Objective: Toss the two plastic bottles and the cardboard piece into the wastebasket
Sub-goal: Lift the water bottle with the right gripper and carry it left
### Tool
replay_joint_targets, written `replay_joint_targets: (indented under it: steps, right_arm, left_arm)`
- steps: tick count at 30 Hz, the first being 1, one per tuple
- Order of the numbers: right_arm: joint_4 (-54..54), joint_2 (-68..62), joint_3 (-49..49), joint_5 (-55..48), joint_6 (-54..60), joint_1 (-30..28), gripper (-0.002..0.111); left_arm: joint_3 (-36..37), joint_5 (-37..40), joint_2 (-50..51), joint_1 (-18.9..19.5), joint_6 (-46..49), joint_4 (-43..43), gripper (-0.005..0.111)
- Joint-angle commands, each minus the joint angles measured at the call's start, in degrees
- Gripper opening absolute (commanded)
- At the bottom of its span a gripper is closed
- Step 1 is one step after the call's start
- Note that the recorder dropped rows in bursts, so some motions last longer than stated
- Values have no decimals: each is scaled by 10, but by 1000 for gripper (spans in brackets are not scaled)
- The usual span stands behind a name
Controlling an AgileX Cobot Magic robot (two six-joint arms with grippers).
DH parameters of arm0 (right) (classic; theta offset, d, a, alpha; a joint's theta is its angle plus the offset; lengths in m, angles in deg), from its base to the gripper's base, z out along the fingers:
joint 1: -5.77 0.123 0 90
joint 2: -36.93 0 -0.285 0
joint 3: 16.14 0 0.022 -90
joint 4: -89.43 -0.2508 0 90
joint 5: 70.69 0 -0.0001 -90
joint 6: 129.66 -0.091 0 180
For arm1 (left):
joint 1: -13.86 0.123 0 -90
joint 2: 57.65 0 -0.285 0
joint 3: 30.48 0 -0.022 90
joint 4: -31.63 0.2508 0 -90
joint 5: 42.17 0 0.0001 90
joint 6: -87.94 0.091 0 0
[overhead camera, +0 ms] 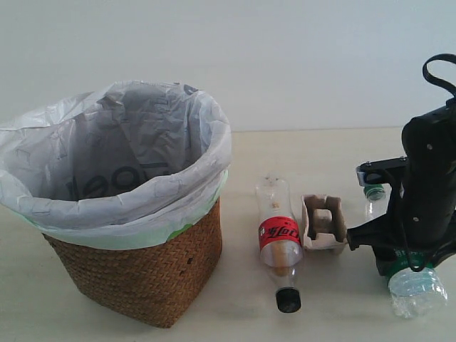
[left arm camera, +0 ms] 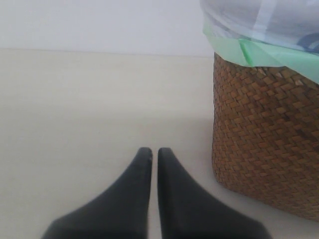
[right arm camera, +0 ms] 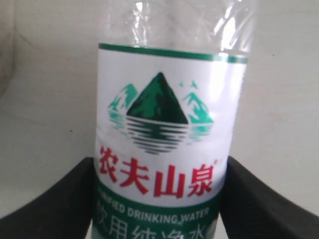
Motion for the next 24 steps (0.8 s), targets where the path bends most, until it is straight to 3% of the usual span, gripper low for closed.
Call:
replay_joint_targets:
  steps: [1,3,13,20,24]
  right_arm:
    - [3,0,0,6,-3,-2,9]
    - [3,2,2,10,-3,-2,0]
    - [6,111,-5,114,-15,-2,0]
    - [9,249,-141,440,-32,-3,0]
    - [8,292,-209,548,34,-3,0]
  left_arm:
    - [2,0,-1,2,3,3,4]
    - [2,0,-1,2,3,3,4]
    - [2,0,-1,2,3,3,4]
    - [2,0,-1,2,3,3,4]
    - [2,0,-1,2,3,3,4]
